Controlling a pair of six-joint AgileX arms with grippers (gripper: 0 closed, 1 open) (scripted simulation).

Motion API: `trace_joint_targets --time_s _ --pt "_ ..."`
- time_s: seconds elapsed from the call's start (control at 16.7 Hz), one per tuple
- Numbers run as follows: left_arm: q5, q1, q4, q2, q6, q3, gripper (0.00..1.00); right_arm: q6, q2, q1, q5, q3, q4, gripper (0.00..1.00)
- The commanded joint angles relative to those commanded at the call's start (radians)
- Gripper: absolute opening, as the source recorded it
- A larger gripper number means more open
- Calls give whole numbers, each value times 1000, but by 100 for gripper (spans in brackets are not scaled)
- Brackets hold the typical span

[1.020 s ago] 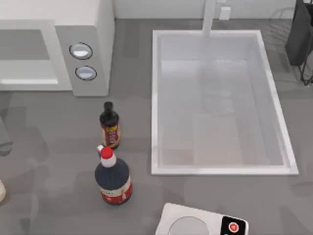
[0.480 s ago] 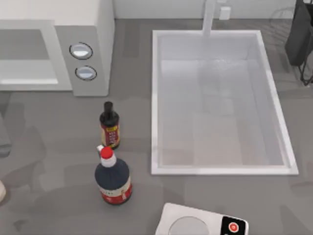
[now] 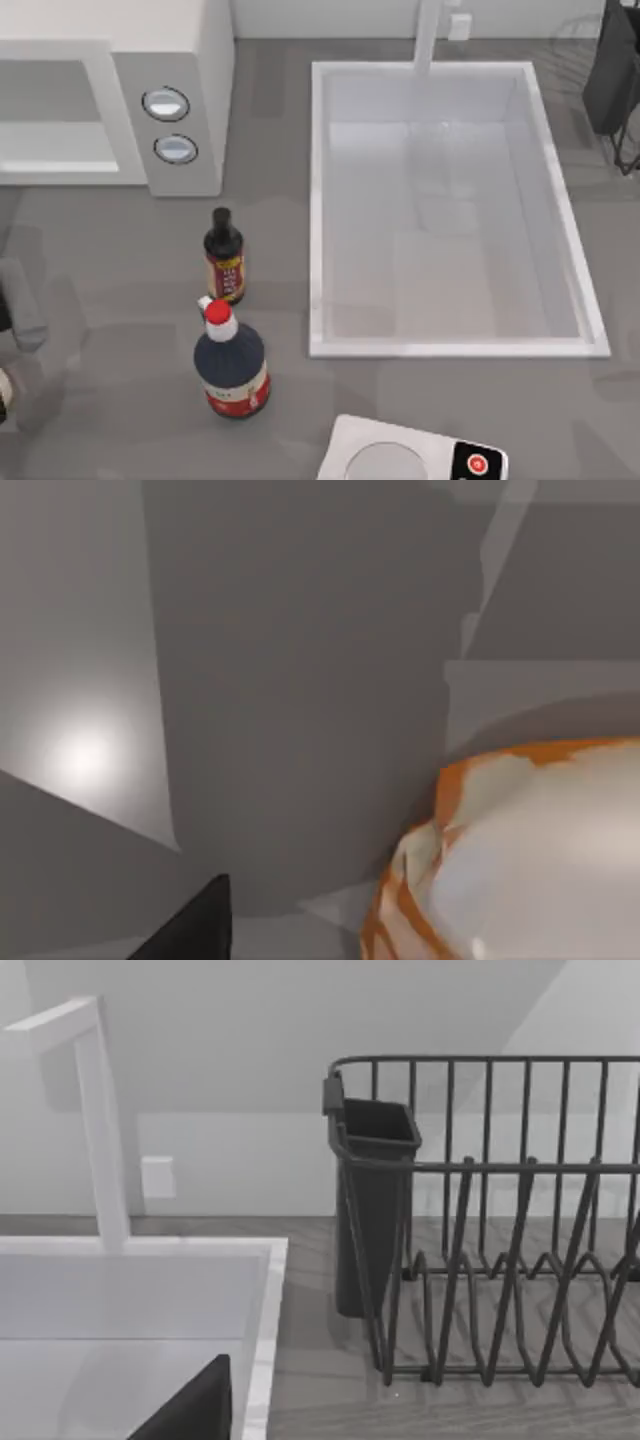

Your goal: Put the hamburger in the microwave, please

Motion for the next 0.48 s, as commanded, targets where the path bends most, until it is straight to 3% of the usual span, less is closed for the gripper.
trace_joint_targets --time_s 0.42,0.48 --pt "0 1 98 53 2 -51 100 0 0 0 0 0 0 100" --pt "0 1 98 53 2 -51 92 0 0 0 0 0 0 100"
